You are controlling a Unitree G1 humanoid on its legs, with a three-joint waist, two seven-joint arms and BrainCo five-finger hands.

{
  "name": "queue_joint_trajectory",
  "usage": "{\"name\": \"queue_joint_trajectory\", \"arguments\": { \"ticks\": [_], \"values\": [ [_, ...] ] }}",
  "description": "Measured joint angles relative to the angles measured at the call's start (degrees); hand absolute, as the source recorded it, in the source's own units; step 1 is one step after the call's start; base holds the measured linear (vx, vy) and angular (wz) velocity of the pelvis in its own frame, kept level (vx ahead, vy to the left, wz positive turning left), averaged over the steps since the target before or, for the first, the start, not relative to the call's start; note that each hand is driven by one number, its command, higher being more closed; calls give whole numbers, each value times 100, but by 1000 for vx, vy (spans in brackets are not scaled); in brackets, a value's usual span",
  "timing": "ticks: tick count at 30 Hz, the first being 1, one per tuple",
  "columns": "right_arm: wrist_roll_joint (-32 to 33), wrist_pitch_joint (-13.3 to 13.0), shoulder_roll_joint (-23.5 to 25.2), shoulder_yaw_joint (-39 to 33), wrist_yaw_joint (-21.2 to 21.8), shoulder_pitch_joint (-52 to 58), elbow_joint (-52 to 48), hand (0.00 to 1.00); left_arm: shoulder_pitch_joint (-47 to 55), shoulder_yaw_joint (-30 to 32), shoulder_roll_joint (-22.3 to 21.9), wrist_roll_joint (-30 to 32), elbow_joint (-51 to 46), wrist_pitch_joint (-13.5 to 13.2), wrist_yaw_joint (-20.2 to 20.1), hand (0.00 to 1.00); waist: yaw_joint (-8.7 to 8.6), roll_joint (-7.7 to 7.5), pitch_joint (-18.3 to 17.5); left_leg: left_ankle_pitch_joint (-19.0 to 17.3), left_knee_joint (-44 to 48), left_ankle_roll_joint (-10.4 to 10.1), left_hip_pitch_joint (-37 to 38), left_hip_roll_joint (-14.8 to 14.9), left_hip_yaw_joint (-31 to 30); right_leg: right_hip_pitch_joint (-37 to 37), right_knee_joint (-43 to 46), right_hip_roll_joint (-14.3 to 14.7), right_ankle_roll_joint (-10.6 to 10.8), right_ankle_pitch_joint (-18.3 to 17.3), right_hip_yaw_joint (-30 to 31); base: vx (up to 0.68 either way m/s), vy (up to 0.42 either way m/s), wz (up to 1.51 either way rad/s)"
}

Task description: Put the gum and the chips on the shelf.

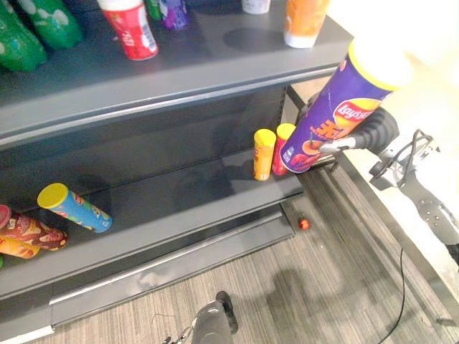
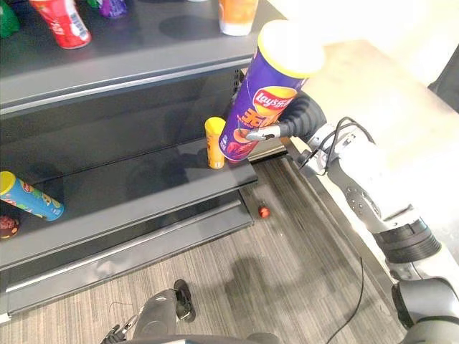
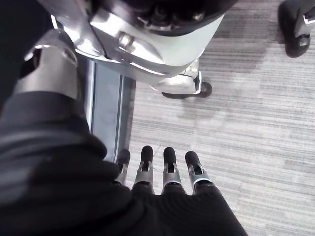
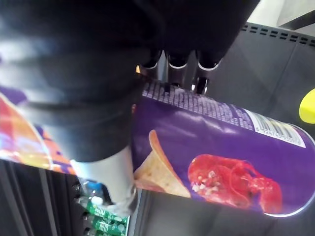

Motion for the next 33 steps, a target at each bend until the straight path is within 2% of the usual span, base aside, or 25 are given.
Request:
{"name": "queue_joint_trajectory", "arguments": {
  "ticks": [1, 2, 3, 4, 5, 6, 8, 9, 10, 11, 12, 13, 14, 15, 16, 17, 18, 19, 22, 26, 28, 33],
  "values": [
    [1, -1, -5, -31, 26, 78, -63, 100, 2, -33, 27, 70, 0, 1, -16, 0, -14, -24, -30, -86, -21, -71, 0, -50, -91, 27, 14, -9, 58, -45, -33, 21, 38, 41],
    [2, -4, 0, -182, 58, 358, -231, 100, -13, -94, 92, 117, -4, 0, -29, 0, -39, -134, -107, -211, -69, -183, -80, -223, -230, 34, 131, -125, 149, -223, -139, 12, 62, 53],
    [1, -6, 6, -312, 122, 601, -294, 100, -23, -122, 191, 119, 7, 5, -44, 0, -74, -194, -131, -274, -168, -206, -88, -408, -369, 5, 411, -298, 30, -364, -218, 20, 128, 86],
    [-3, 22, 6, -515, 162, 937, -323, 100, -30, -230, 214, 144, 37, 8, -66, 0, -201, -189, -144, -268, -356, -190, -61, -660, -671, -130, 1197, -603, -426, -377, -82, 36, 181, 112],
    [-15, 118, 15, -749, 143, 1375, -322, 100, -23, -495, 265, 156, 105, 6, -55, 0, -309, -134, -156, -171, -690, -148, 120, -856, -972, -722, 2502, -983, -1322, -114, 837, 73, 154, 107],
    [-19, 149, 30, -803, 138, 1518, -323, 100, -34, -612, 313, 158, 129, 17, -56, 0, -362, -148, -155, -145, -823, -144, 195, -898, -1074, -963, 2951, -1016, -1520, -8, 1345, 88, 79, 87],
    [-141, 197, 103, -902, 165, 1759, -329, 100, -77, -791, 437, 172, 219, 46, -42, 0, -419, -152, -138, -135, -1055, -131, 411, -963, -1238, -1571, 3695, -787, -1441, -376, 2539, 118, 11, 54],
    [-239, 238, 118, -907, 173, 1843, -371, 100, -125, -851, 451, 186, 285, 50, -40, 0, -463, -113, -122, -7, -1266, -127, 625, -972, -1300, -1871, 3708, -506, -1327, -652, 3111, 160, 28, 50],
    [-237, 241, 119, -932, 187, 1920, -452, 100, -130, -892, 460, 236, 283, 43, -42, 0, -536, -60, -106, 35, -1354, -130, 719, -986, -1382, -2130, 3330, -250, -1237, -832, 3564, 164, 15, 41],
    [-235, 242, 117, -941, 211, 1922, -467, 100, -158, -916, 472, 292, 283, 41, -43, 0, -560, -64, -110, 36, -1360, -133, 724, -989, -1451, -2256, 3039, -99, -1187, -876, 3804, 160, -37, 49],
    [-233, 253, 102, -1020, 279, 1965, -520, 100, -276, -985, 533, 330, 290, 35, -58, 0, -665, -78, -122, 65, -1387, -188, 697, -994, -1575, -2443, 2282, 217, -1015, -848, 4402, 203, -125, 75],
    [-221, 274, 57, -1185, 294, 2132, -682, 100, -380, -1052, 629, 346, 295, -2, -104, 0, -731, -129, -150, 139, -1424, -306, 673, -1047, -1681, -2488, 1438, 400, -658, -621, 4803, 204, -157, 82],
    [-220, 273, 45, -1238, 315, 2181, -746, 100, -410, -1082, 653, 376, 279, -26, -134, 0, -756, -209, -138, 131, -1415, -325, 698, -1109, -1748, -2498, 1168, 372, -498, -421, 4842, 224, -225, 82],
    [-220, 273, 28, -1245, 392, 2217, -805, 100, -512, -1138, 704, 386, 345, -60, -131, 0, -774, -281, -125, 114, -1382, -368, 765, -1167, -1865, -2496, 1088, 324, -242, -172, 4836, 215, -212, 49],
    [-218, 248, -19, -1215, 470, 2237, -899, 100, -511, -1156, 652, 386, 285, -90, -119, 0, -766, -129, -195, 113, -1369, -443, 692, -1027, -1982, -2496, 1051, 481, -308, -189, 4761, 222, -204, 31],
    [-216, 207, -70, -1204, 541, 2228, -982, 100, -528, -1171, 629, 385, 257, -112, -123, 0, -742, -103, -187, 125, -1409, -490, 675, -977, -2028, -2495, 991, 541, -349, -214, 4723, 179, -141, 16],
    [-191, 133, -187, -1167, 653, 2224, -1143, 100, -577, -1156, 581, 381, 253, -122, -109, 0, -756, 36, -215, 209, -1543, -579, 654, -864, -2111, -2488, 889, 655, -394, -189, 4596, 177, -196, 17],
    [-110, 68, -313, -1092, 717, 2224, -1235, 100, -590, -1126, 555, 370, 214, -128, -92, 0, -797, 70, -233, 333, -1763, -666, 689, -783, -2219, -2461, 792, 767, -443, -159, 4474, 158, -200, 23],
    [-109, 50, -579, -933, 829, 2227, -1299, 100, -645, -1063, 533, 364, 219, -150, -84, 0, -801, 60, -235, 558, -2167, -791, 880, -619, -2417, -2241, 571, 973, -535, -101, 4234, 118, -159, 30],
    [-92, 53, -587, -835, 825, 2226, -1325, 100, -653, -1014, 468, 374, 239, -162, -87, 0, -735, 76, -257, 790, -2520, -810, 974, -596, -2563, -2108, 367, 1053, -600, -95, 4125, 6, -66, 24],
    [42, 109, -479, -799, 785, 2247, -1302, 100, -649, -1012, 474, 382, 308, -158, -91, 0, -650, 82, -266, 893, -2727, -796, 1093, -601, -2585, -2063, 354, 1055, -613, -87, 4119, -40, -14, 7],
    [132, 140, 75, -354, 761, 2534, -1288, 100, -556, -1018, 495, 574, 490, -113, -141, 0, -599, 86, -358, 1088, -3043, -757, 1226, -623, -2716, -1982, 321, 1033, -613, -89, 4001, -20, 1, 15]
  ]
}}
